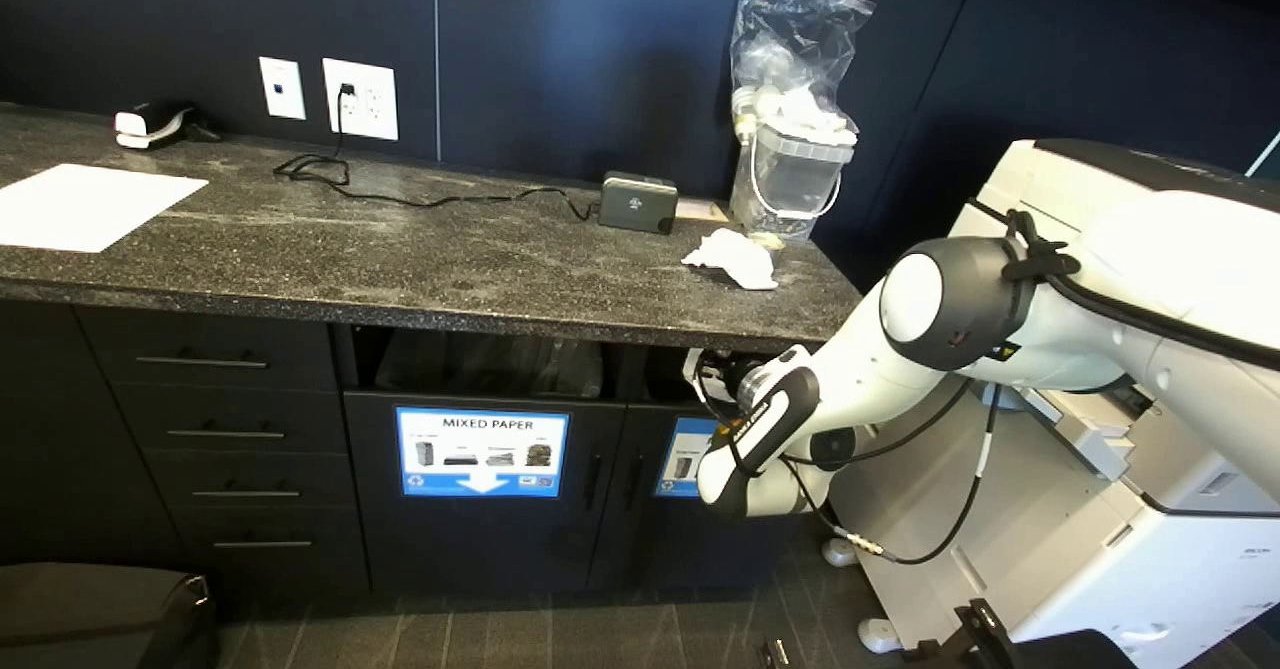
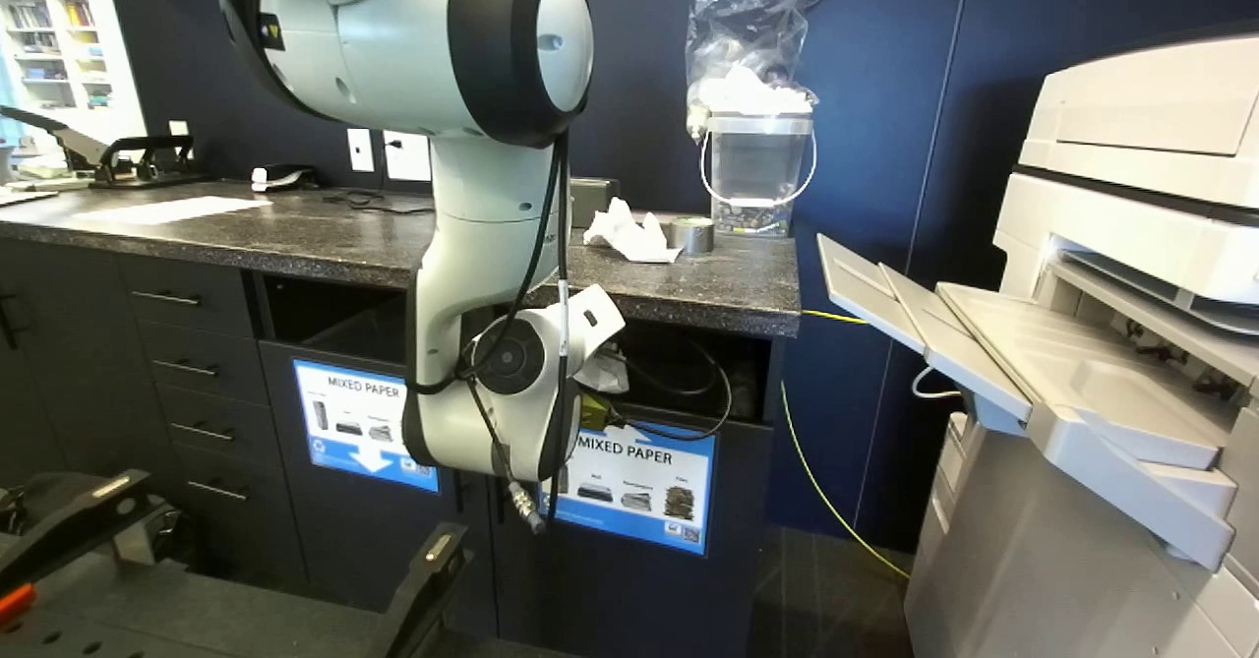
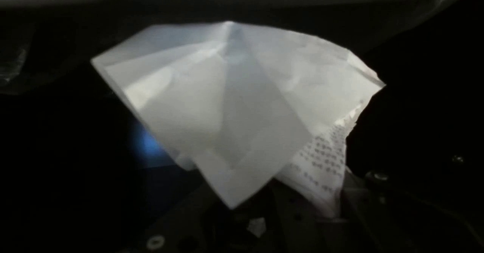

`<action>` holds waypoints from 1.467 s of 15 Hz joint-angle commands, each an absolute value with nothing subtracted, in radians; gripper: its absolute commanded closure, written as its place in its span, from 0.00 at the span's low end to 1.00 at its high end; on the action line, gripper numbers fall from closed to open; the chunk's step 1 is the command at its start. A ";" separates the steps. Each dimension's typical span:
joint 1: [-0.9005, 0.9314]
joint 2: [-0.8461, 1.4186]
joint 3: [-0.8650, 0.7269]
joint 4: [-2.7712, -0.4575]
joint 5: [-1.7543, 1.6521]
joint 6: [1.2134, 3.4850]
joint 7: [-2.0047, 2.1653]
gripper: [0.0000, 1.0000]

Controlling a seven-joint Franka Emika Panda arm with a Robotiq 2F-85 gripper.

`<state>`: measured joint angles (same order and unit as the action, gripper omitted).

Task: Put the right and left white pieces of paper in the right bin respectively

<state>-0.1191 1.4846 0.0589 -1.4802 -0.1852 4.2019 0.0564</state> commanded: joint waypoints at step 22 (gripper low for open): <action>0.012 1.484 0.030 -1.448 -0.032 4.193 0.009 0.46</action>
<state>-0.0051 1.4843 0.0443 -1.4713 -0.0702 4.1878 0.0325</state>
